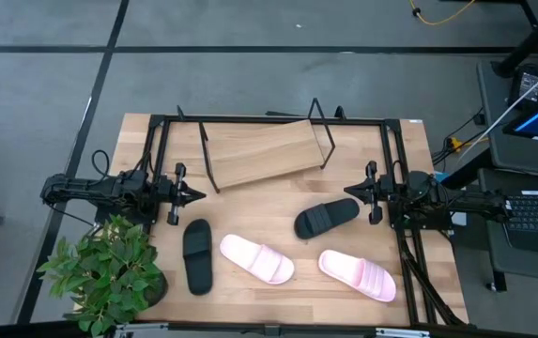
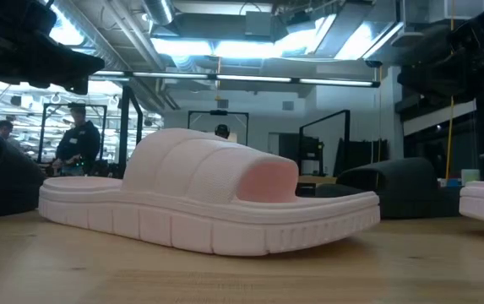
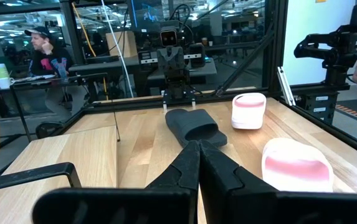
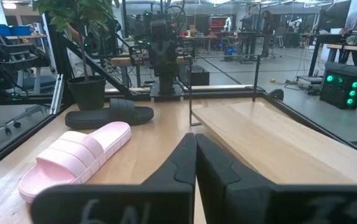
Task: Pick and place slides into the shelf
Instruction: Put the right black slipper on the shelf
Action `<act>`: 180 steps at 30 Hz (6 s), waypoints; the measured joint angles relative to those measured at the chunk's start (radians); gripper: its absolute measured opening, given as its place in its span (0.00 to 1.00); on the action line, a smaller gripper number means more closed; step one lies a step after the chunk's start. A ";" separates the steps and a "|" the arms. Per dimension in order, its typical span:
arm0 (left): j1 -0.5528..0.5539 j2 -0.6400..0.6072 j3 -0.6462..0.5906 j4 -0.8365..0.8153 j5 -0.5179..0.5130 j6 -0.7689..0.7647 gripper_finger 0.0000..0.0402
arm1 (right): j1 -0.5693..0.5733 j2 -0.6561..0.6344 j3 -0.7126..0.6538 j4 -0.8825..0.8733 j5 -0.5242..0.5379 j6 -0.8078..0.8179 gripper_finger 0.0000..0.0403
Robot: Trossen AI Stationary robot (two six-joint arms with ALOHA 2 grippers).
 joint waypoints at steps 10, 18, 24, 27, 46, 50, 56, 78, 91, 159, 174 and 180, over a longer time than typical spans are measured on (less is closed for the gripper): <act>0.000 0.000 0.000 0.000 0.000 0.001 0.00 | 0.000 0.080 0.000 0.000 0.000 -0.002 0.02; 0.000 0.000 0.000 0.000 -0.007 0.122 0.00 | 0.000 0.197 0.000 -0.001 0.000 0.046 0.02; 0.000 0.000 0.000 0.000 -0.006 0.112 0.00 | 0.000 0.247 0.000 -0.001 0.000 0.081 0.02; 0.000 0.000 0.000 0.000 -0.004 0.096 0.00 | 0.000 0.251 0.000 -0.001 0.000 0.081 0.02; 0.002 0.000 0.000 0.000 0.001 -0.184 0.00 | 0.002 0.251 0.000 0.056 -0.050 0.045 0.02; 0.002 0.000 0.000 0.000 0.001 -0.180 0.00 | 0.002 0.251 0.000 0.089 -0.111 0.025 0.02; 0.002 0.000 0.000 0.000 0.001 -0.077 0.00 | 0.002 0.251 0.000 0.089 -0.113 0.026 0.02; 0.002 0.000 0.000 0.005 -0.008 -0.071 0.00 | 0.002 0.251 0.000 0.102 -0.112 0.028 0.02; 0.002 0.000 0.000 0.000 -0.008 -0.070 0.00 | 0.002 0.251 0.000 0.106 -0.052 0.029 0.02; 0.002 0.000 0.000 0.001 -0.008 -0.018 0.00 | 0.230 0.832 0.371 -0.263 0.315 -0.653 0.09; 0.002 0.000 0.000 0.001 -0.008 -0.019 0.00 | 0.230 0.832 0.371 -0.133 0.378 -0.652 0.09; 0.002 0.000 0.000 0.001 -0.008 -0.020 0.00 | 0.230 0.832 0.371 -0.134 0.381 -0.654 0.09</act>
